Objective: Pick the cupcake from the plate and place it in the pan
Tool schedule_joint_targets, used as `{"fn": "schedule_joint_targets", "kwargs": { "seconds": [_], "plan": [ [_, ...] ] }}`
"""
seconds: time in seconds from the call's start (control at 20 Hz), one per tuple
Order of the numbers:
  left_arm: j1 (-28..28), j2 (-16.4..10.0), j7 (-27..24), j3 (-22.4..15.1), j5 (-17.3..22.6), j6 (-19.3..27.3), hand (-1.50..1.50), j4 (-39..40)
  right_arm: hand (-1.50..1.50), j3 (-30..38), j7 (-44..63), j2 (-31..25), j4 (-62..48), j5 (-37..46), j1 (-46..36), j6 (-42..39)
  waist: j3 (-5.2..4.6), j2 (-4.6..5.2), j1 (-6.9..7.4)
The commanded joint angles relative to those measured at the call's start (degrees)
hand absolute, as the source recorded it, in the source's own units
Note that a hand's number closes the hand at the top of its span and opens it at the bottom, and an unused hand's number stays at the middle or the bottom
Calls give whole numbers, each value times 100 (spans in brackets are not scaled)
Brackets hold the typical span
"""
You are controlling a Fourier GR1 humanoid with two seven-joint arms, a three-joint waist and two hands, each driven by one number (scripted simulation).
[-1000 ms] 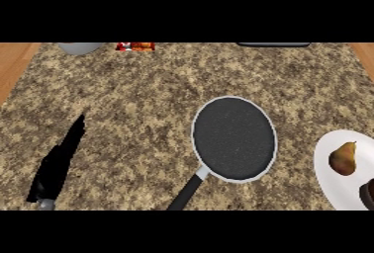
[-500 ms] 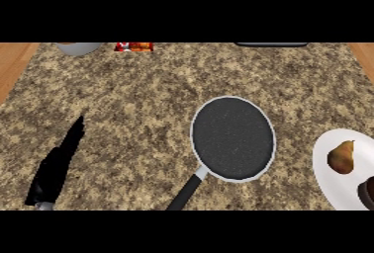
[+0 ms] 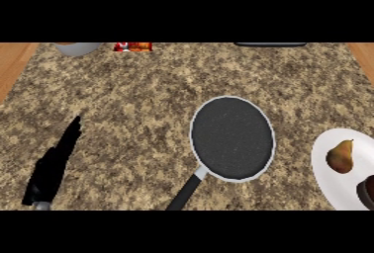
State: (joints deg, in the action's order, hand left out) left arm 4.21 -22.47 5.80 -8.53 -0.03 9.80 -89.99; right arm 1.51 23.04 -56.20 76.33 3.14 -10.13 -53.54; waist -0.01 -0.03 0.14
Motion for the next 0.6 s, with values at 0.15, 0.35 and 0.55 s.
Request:
{"fn": "schedule_joint_targets", "kwargs": {
  "seconds": [0.15,0.35,0.55],
  "plan": [
    [-109,409,153,-140,-374,91,0,-46,-150,2,665,389,489,-45,213,-398,-1,-6,-40],
    [232,397,-74,-22,-435,-36,0,-169,-150,50,325,303,420,546,273,-441,0,-2,-12],
    [215,352,332,61,-370,-261,0,-477,-150,-228,284,697,38,1112,205,-195,3,1,13]
  ]
}}
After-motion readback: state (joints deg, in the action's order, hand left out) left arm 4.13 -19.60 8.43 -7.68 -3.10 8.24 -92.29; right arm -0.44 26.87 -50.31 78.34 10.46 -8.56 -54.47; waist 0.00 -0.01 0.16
